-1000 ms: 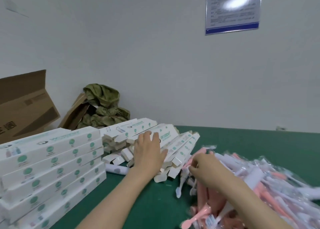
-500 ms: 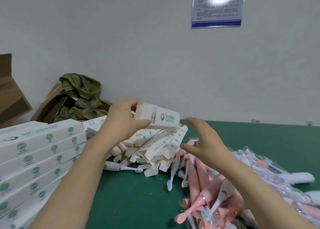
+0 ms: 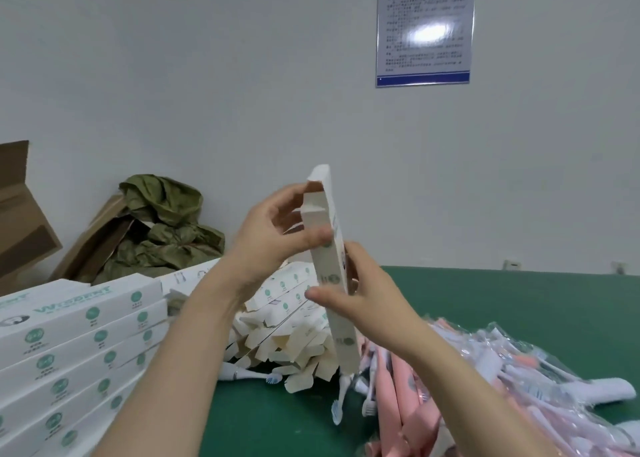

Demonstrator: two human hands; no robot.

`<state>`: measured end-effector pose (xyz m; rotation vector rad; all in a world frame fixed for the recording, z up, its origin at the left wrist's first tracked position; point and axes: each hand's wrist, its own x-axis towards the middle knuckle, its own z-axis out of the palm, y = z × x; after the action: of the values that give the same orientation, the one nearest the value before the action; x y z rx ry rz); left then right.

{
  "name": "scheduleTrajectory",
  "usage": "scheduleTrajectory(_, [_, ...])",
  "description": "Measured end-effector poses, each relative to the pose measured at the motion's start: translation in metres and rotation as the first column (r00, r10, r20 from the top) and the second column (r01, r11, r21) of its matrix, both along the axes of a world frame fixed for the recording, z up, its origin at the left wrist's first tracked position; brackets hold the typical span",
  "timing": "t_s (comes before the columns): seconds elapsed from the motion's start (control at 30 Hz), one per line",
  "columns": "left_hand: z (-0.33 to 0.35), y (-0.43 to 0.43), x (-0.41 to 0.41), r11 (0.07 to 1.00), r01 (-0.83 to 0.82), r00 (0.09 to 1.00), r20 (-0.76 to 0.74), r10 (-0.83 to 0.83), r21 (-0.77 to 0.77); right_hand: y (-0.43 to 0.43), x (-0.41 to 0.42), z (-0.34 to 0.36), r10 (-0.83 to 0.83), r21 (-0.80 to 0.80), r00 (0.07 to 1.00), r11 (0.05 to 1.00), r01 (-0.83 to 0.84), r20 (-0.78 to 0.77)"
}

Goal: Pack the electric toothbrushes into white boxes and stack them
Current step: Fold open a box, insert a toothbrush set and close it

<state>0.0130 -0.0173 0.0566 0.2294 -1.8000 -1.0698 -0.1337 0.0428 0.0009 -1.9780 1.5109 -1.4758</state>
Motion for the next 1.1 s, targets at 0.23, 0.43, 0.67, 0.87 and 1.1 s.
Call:
scheduleTrajectory(0.23, [-0.002, 0.011, -0.016, 0.9, -0.348, 0.937, -0.075, 0.341, -0.262, 0.014, -0.021, 0.031, 0.021, -0.039, 0.944, 0.999, -0.008, 0.329])
scheduleTrajectory(0.43, [-0.004, 0.046, -0.037, 0.831, -0.328, 0.921, 0.042, 0.386, -0.449, 0.036, -0.004, 0.048, 0.117, -0.189, 0.912, 0.981, -0.044, 0.393])
scheduleTrajectory(0.67, [-0.01, 0.063, -0.05, 0.836, -0.44, 0.898, -0.166, 0.408, -0.329, 0.046, -0.005, 0.048, 0.127, -0.39, 0.925, 0.92, 0.025, 0.359])
scheduleTrajectory(0.87, [-0.014, 0.047, -0.051, 0.799, -0.501, 0.86, -0.088, 0.503, -0.333, 0.035, -0.017, 0.036, 0.118, -0.348, 0.936, 0.937, 0.005, 0.331])
scheduleTrajectory(1.1, [-0.033, 0.045, -0.071, 0.86, -0.43, 0.903, -0.124, 0.411, -0.275, 0.028, -0.016, 0.032, 0.213, -0.357, 0.859, 0.933, -0.037, 0.465])
